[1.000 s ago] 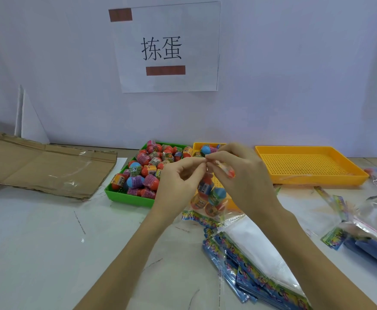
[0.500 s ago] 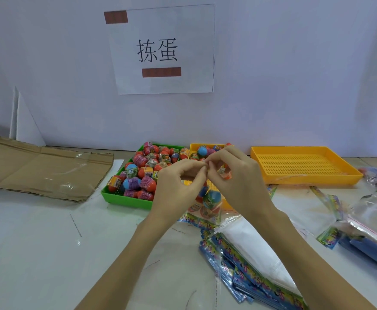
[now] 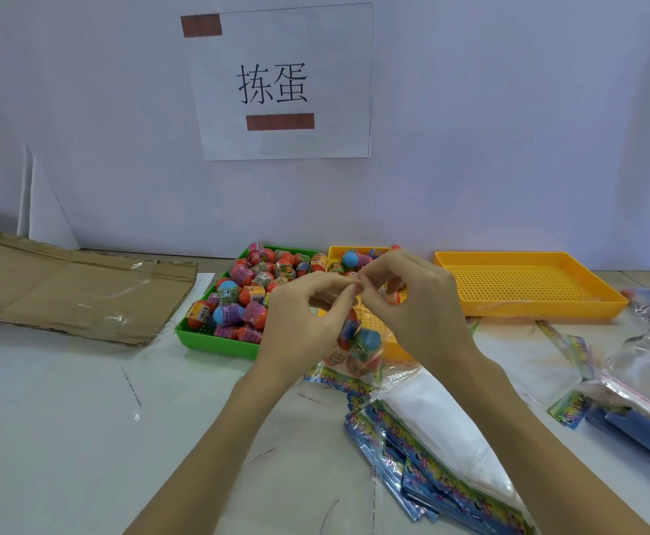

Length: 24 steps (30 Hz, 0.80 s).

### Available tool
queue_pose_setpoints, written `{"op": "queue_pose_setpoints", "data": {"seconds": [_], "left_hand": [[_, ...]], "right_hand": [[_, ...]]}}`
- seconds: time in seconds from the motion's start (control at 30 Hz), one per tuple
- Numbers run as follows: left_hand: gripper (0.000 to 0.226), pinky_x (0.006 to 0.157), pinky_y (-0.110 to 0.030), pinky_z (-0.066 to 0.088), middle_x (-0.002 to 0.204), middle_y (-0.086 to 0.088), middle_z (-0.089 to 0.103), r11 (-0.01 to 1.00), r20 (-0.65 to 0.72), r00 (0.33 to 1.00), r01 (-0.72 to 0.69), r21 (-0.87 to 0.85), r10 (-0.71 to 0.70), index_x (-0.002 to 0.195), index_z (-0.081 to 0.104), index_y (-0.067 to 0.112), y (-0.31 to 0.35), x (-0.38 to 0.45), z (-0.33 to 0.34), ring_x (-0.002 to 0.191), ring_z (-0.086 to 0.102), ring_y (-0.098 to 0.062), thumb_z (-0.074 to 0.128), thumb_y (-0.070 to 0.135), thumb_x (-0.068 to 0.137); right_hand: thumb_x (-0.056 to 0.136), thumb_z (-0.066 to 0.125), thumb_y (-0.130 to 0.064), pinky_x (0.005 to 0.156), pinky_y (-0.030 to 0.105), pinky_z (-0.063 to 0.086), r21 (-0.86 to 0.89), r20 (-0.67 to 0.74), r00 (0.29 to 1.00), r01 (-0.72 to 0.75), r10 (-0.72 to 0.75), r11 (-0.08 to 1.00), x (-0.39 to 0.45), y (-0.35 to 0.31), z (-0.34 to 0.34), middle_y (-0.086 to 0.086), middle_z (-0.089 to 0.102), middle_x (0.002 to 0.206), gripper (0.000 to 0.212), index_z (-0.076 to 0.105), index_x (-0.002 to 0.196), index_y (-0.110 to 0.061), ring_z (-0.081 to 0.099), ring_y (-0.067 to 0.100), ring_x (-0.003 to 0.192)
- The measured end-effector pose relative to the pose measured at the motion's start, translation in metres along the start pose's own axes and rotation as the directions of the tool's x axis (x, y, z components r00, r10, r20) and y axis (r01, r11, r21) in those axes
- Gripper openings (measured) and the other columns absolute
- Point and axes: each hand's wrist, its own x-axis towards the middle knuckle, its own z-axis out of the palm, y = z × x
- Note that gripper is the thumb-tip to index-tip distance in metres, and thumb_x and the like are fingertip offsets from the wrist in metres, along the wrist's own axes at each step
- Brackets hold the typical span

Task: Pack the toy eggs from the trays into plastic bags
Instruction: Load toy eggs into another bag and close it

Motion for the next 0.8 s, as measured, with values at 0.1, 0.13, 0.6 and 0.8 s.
{"op": "queue_pose_setpoints", "data": {"seconds": [0.1,0.13,0.6,0.8], "left_hand": [[0.010,0.074,-0.023,0.059,0.086,0.009,0.077,0.998,0.005,0.998,0.059,-0.030,-0.058,0.098,0.082,0.017,0.000,0.002,-0.001,0.081,0.072,-0.009,0.074,0.012,0.095],[0.010,0.074,-0.024,0.059,0.086,0.008,0.077,0.995,0.015,0.996,0.085,-0.044,-0.084,0.099,0.083,0.016,-0.001,0.002,-0.002,0.081,0.072,-0.009,0.074,0.012,0.095],[0.014,0.073,-0.027,0.061,0.083,-0.001,0.080,0.896,-0.133,0.921,0.310,-0.317,-0.365,0.099,0.082,0.015,-0.012,0.011,-0.016,0.078,0.075,-0.014,0.069,0.011,0.098],[0.020,0.070,-0.017,0.058,0.082,0.008,0.079,0.898,-0.167,0.908,0.325,-0.297,-0.384,0.093,0.078,0.027,-0.015,0.010,-0.015,0.078,0.074,-0.003,0.069,0.010,0.099]], "right_hand": [[0.089,0.078,-0.007,0.068,0.013,0.049,0.013,0.007,0.999,-0.039,0.039,0.999,0.000,-0.002,0.001,0.000,0.072,0.085,0.004,0.074,0.090,-0.007,0.061,0.011,0.072],[0.089,0.078,-0.007,0.068,0.011,0.048,0.019,0.017,0.999,-0.050,0.050,0.999,0.000,-0.001,0.001,0.000,0.071,0.085,0.005,0.074,0.090,-0.008,0.060,0.010,0.073],[0.088,0.074,-0.009,0.060,0.008,0.043,0.063,-0.138,0.915,-0.373,0.379,0.926,0.004,0.061,-0.021,-0.008,0.067,0.070,0.015,0.068,0.077,-0.017,0.061,0.004,0.065],[0.092,0.072,-0.012,0.066,0.022,0.042,-0.190,-0.026,0.882,-0.467,0.471,0.864,-0.009,0.103,-0.027,0.001,0.072,0.079,0.008,0.071,0.084,-0.013,0.067,0.021,0.077]]}}
